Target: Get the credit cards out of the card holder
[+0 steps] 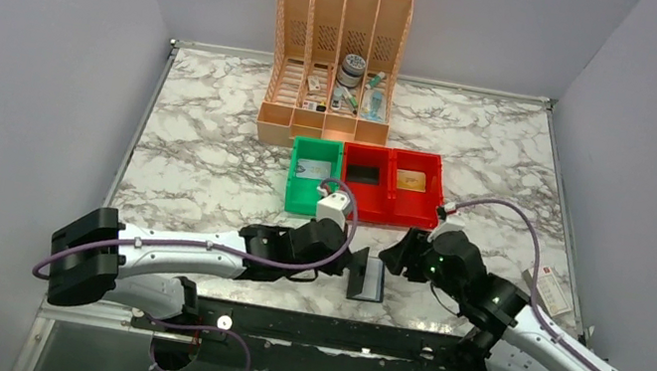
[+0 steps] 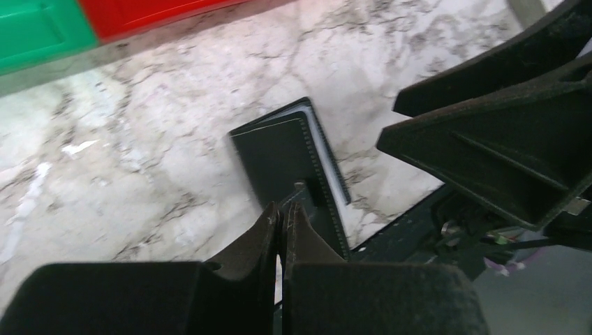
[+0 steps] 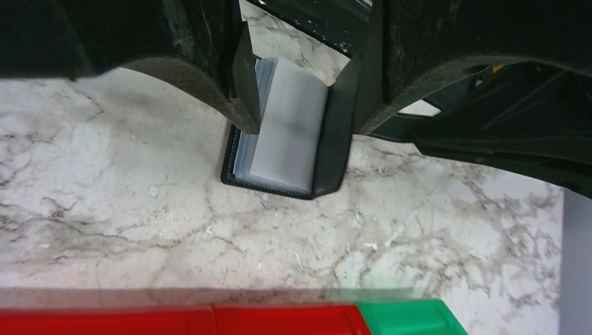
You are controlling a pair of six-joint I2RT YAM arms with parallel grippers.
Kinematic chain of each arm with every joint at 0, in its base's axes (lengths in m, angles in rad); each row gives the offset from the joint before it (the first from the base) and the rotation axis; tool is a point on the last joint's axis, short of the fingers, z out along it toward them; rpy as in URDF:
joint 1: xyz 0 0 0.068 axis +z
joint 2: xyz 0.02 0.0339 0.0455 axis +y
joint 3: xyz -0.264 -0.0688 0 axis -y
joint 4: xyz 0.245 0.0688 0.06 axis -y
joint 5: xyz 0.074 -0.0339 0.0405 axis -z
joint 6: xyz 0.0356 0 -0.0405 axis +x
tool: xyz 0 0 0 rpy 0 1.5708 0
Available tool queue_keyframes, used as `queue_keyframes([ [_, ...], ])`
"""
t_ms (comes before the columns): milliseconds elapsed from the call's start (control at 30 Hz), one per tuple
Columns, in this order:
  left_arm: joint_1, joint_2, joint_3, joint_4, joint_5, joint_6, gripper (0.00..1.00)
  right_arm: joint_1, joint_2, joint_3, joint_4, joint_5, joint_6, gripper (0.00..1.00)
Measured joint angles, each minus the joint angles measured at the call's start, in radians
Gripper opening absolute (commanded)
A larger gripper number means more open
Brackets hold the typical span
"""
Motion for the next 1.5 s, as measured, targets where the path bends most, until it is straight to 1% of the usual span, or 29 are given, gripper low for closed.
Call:
queue_keyframes([
  [267, 0.000, -0.082, -0.104, -0.169, -0.129, -0.064, 0.00, 0.000, 0.153, -0.026, 0.056, -0.113, -0.002, 0.53],
  [467, 0.003, -0.116, -0.169, -0.219, -0.152, -0.099, 0.00, 0.000, 0.256, -0.026, 0.126, -0.221, -0.002, 0.53],
  [567, 0.005, -0.115, -0.181, -0.224, -0.154, -0.112, 0.00, 0.000, 0.301, -0.026, 0.156, -0.261, 0.000, 0.53],
  [733, 0.005, -0.111, -0.182, -0.225, -0.154, -0.119, 0.00, 0.000, 0.350, -0.026, 0.153, -0.271, 0.000, 0.54],
  [867, 0.005, -0.097, -0.182, -0.225, -0.154, -0.120, 0.00, 0.000, 0.354, -0.026, 0.145, -0.271, 0.000, 0.56],
  [1067, 0.005, -0.082, -0.182, -0.222, -0.154, -0.120, 0.00, 0.000, 0.356, -0.027, 0.157, -0.299, 0.001, 0.56],
  [1500, 0.005, -0.055, -0.183, -0.193, -0.154, -0.120, 0.00, 0.000, 0.424, -0.071, 0.357, -0.496, 0.045, 0.56],
])
